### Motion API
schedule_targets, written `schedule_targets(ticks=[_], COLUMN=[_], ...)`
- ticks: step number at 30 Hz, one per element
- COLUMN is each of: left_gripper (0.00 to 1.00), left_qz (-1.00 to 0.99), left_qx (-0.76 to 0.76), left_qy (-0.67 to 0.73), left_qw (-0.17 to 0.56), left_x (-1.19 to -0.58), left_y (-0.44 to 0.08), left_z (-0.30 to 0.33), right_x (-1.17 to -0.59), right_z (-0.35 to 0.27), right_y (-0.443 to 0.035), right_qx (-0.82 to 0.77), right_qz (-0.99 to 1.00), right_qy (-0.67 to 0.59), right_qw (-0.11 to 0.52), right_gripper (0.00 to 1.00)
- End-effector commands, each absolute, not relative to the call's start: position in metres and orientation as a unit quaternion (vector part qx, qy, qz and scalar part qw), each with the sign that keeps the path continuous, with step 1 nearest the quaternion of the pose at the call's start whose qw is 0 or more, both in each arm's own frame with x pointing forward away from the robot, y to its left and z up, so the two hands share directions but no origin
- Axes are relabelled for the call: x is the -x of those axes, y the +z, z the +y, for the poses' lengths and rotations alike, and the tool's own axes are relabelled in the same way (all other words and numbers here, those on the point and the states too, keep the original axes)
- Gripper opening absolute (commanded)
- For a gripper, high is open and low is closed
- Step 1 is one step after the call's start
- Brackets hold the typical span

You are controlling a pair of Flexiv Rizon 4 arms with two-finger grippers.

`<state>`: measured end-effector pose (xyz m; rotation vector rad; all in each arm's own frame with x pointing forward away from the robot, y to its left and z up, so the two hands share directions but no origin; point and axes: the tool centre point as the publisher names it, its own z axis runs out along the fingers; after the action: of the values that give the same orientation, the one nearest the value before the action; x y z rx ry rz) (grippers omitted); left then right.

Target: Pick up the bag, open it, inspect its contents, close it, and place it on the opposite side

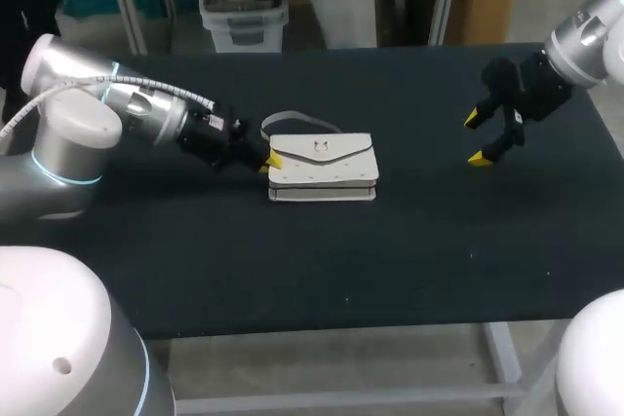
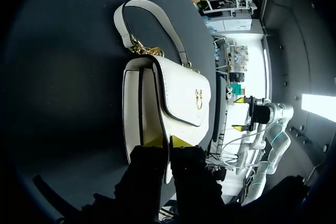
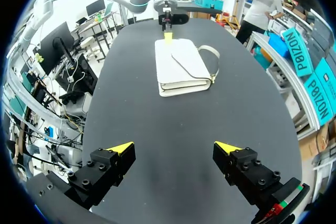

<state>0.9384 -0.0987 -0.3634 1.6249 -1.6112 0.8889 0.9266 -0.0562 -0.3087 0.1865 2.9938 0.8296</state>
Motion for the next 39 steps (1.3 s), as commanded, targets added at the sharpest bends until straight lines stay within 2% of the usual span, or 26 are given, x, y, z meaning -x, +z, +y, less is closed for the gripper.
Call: schedule_targets(ticks=[1, 13, 14, 15, 16, 29, 39], left_gripper=[0.0, 0.0, 0.23, 0.72, 1.0, 1.0, 1.0], left_qz=[-0.612, -0.606, -0.608, -0.607, -0.608, -0.609, -0.684], left_qx=[-0.627, -0.64, -0.638, -0.637, -0.637, -0.63, -0.604], left_qy=[0.35, 0.346, 0.344, 0.343, 0.342, 0.359, 0.33], left_qw=[0.331, 0.322, 0.324, 0.328, 0.328, 0.323, 0.244], left_x=[-0.94, -0.949, -0.948, -0.948, -0.948, -0.96, -0.987], left_y=[-0.364, -0.364, -0.364, -0.364, -0.363, -0.321, -0.285], left_z=[-0.1, -0.082, -0.082, -0.081, -0.081, -0.037, 0.002], right_x=[-0.927, -0.927, -0.927, -0.927, -0.927, -0.927, -0.927], right_z=[-0.056, -0.056, -0.056, -0.056, -0.056, -0.056, -0.056], right_y=[-0.309, -0.309, -0.309, -0.309, -0.309, -0.309, -0.309], right_qx=[-0.059, -0.059, -0.059, -0.059, -0.059, -0.059, -0.059], right_qz=[0.962, 0.962, 0.962, 0.962, 0.962, 0.962, 0.962], right_qy=[0.268, 0.268, 0.268, 0.268, 0.268, 0.268, 0.268], right_qw=[0.015, 0.015, 0.015, 0.015, 0.015, 0.015, 0.015], right_gripper=[1.0, 1.0, 1.0, 1.0, 1.0, 1.0, 1.0])
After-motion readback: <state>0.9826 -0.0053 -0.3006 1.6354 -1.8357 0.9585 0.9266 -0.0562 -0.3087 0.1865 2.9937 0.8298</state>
